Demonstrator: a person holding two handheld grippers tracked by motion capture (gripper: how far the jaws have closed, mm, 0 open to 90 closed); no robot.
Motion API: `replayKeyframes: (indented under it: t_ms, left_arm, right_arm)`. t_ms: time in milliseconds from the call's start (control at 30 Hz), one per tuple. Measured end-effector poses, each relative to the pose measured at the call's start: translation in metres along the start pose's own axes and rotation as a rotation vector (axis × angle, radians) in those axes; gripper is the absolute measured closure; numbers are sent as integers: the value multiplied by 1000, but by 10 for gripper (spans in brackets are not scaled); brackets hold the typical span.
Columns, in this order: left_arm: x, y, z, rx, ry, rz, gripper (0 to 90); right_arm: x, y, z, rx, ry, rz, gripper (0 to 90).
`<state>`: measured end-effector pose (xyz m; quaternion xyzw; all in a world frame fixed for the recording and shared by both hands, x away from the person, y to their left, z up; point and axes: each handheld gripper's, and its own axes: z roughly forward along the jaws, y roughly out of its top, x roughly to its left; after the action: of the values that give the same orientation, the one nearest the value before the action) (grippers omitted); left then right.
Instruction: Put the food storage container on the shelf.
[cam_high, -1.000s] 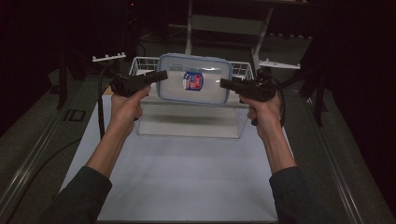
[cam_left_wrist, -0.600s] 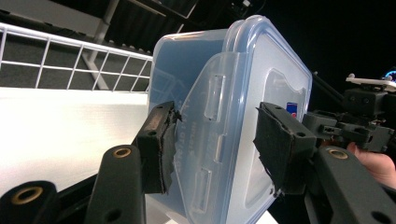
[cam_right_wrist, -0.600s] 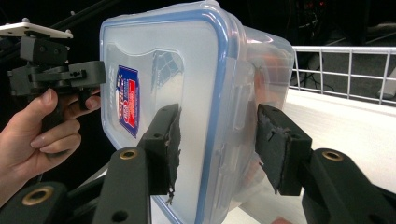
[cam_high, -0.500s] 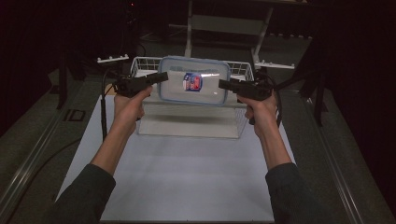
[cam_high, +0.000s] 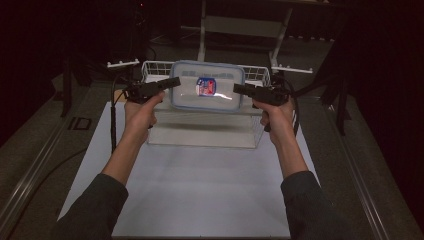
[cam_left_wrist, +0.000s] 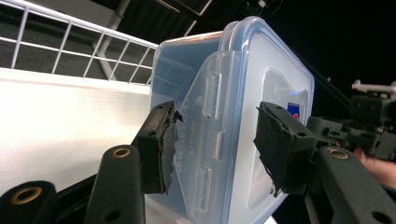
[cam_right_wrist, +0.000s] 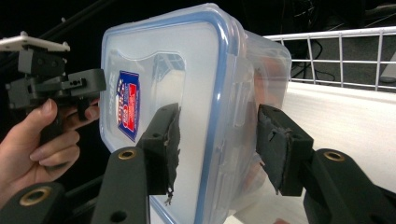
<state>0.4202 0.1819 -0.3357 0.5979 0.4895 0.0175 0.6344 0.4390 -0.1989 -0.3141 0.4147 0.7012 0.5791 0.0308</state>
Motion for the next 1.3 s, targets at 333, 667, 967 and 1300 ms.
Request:
replayKeyframes:
  t_ms: [333,667,967,1300]
  left_arm:
    - [11,-1,10,-33,85,-38,466]
    - [12,4,15,-45,147,-23,567]
    - [-3,5,-6,-59,199,106,563]
    - [-36,-3,-48,6,203,332,528]
  right_arm:
    - [-3,1,14,28,-99,-21,472]
    - [1,-3,20,-18,-145,9,440]
    - [20,0,-1,9,-229,-182,437]
    - [49,-13,-32,87,-242,-378,429]
